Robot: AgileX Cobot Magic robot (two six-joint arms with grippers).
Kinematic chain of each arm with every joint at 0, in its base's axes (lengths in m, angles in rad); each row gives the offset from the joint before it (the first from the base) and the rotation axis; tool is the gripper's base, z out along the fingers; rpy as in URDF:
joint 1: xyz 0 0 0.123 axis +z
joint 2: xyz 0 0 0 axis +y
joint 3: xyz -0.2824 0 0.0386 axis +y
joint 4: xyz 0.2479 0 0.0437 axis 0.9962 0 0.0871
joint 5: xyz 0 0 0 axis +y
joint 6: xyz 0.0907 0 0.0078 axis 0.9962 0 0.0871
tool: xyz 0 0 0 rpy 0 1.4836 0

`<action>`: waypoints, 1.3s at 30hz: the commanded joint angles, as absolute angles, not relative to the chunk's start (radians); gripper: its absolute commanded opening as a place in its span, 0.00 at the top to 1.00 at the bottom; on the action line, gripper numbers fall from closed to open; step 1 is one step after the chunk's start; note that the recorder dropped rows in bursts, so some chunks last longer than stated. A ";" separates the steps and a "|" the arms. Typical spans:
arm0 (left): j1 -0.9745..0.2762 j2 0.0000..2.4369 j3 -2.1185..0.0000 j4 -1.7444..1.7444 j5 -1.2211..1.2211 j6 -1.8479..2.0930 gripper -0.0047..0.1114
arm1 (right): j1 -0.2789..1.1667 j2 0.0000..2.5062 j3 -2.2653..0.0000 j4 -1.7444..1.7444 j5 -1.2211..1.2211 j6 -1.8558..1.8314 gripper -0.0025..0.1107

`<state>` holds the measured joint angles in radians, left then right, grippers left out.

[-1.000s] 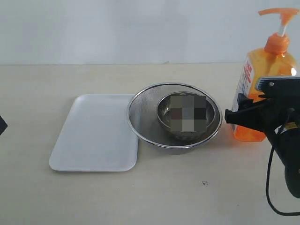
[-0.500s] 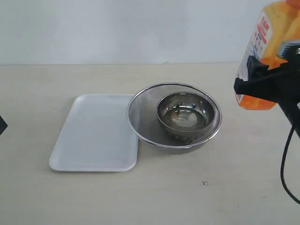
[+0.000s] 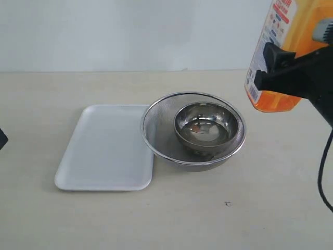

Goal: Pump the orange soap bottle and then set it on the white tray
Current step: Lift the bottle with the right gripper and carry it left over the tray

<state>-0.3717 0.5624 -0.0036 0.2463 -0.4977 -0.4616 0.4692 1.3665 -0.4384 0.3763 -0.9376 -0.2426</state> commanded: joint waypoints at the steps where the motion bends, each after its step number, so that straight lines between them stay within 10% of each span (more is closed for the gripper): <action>1: -0.370 0.559 0.000 0.246 -0.506 -0.470 0.92 | 0.535 1.339 -0.498 0.344 -1.012 -0.250 0.98; 39: -0.370 0.553 0.000 0.194 -0.443 -0.387 0.92 | 0.918 1.885 -1.059 0.296 -0.991 -0.180 0.98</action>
